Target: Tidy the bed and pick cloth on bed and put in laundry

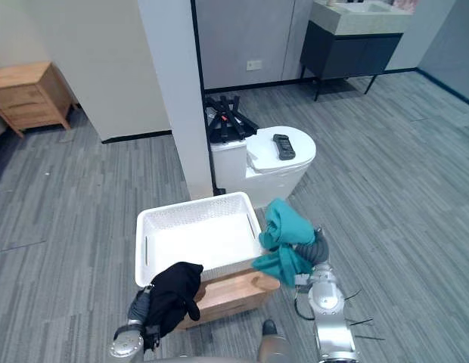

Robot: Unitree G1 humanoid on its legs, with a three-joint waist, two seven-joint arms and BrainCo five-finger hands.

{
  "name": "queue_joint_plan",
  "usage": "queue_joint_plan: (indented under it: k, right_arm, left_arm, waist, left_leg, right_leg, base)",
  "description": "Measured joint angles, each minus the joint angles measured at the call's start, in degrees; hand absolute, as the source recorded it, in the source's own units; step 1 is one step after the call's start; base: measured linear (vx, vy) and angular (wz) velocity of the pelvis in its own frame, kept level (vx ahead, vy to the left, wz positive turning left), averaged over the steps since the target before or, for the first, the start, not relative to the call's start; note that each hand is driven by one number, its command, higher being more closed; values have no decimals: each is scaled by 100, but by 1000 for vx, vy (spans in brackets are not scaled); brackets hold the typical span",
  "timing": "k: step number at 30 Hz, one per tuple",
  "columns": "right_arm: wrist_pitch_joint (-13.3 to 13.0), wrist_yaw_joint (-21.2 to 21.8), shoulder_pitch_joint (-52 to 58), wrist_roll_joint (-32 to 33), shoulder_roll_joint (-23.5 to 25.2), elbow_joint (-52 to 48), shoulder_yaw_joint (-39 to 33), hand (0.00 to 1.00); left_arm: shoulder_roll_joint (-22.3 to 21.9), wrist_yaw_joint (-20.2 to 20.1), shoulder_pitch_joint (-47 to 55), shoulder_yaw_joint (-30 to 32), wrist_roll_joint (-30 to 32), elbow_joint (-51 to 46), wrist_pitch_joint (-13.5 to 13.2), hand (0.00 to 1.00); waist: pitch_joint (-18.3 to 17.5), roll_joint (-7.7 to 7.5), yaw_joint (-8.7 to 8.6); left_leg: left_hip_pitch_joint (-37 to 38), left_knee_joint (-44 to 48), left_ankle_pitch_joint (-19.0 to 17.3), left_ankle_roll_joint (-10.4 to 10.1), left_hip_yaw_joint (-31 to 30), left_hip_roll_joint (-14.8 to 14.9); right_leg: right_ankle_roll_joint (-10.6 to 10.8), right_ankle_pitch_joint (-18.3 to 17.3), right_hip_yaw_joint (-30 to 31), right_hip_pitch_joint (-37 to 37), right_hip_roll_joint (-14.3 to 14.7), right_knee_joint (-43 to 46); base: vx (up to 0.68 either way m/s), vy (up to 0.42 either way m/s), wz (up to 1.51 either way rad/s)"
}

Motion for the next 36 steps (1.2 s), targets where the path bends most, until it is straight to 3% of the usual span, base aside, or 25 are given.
queue_joint_plan:
  k: [4,9,14,19,22,27,28,31,36]
  right_arm:
    - [-302,45,-377,150,-680,-482,189,100]
    - [-527,452,-1230,295,-1490,-537,831,100]
    - [-600,671,-1876,391,-1779,-284,1555,100]
    - [-627,822,-2815,389,-1784,817,2461,100]
    - [-573,892,-3459,365,-1698,1607,2715,100]
    - [-446,870,-4382,201,-1789,2690,2730,100]
    - [-444,860,-4584,177,-1878,2939,2726,0]
    - [-413,722,-4806,155,-2005,3389,2639,0]
    - [-184,616,-4862,-451,-2021,3937,2351,0]
  left_arm:
    - [-74,-17,-88,-1,-3,4,-1,100]
    - [-7,-115,-149,-135,-19,6,-59,100]
    - [29,-111,-121,-262,-28,75,-108,100]
    - [61,-107,-235,-474,-59,93,-147,100]
    - [60,-114,-399,-635,-155,14,-228,100]
    - [97,-135,-502,-767,-260,-660,-428,100]
    - [143,-167,-517,-848,-279,-753,-497,100]
    - [150,-250,-480,-933,-418,-950,-575,100]
    - [330,-355,-429,-1046,-767,-1458,-608,100]
  waist:
    - [0,-20,74]
    - [-35,-78,94]
    - [-35,-83,196]
    - [123,-77,262]
    - [498,11,267]
    - [1070,382,349]
    - [1193,502,393]
    - [1362,724,431]
    - [1438,782,540]
  left_leg:
    - [96,-26,-18,-33,-4,139]
    - [26,-27,-13,-30,-58,14]
    - [-129,14,-7,-22,-212,-1]
    - [-561,221,28,-16,-346,13]
    - [-965,471,31,-19,-524,14]
    - [-1722,858,40,-8,-880,5]
    - [-1808,908,62,-2,-960,6]
    - [-1960,908,144,16,-1151,-25]
    - [-1982,844,251,-93,-1274,-71]
  right_leg:
    - [-71,223,-13,311,147,-409]
    - [-102,311,-14,370,34,-644]
    - [-113,303,-151,322,-9,-657]
    - [-244,368,-267,54,-34,-656]
    - [-318,425,-422,-159,-86,-618]
    - [-373,541,-787,-535,-131,-622]
    - [-381,555,-863,-564,-134,-627]
    - [-374,561,-1069,-606,-194,-630]
    - [-354,603,-1218,-647,-234,-641]
  base:
    - [92,-86,-6]
    - [-67,-8,3]
    - [-87,-44,16]
    - [-91,-63,16]
    - [-116,-33,33]
    - [-110,-29,36]
    - [-59,-30,37]
    - [-28,0,43]
    - [14,3,17]
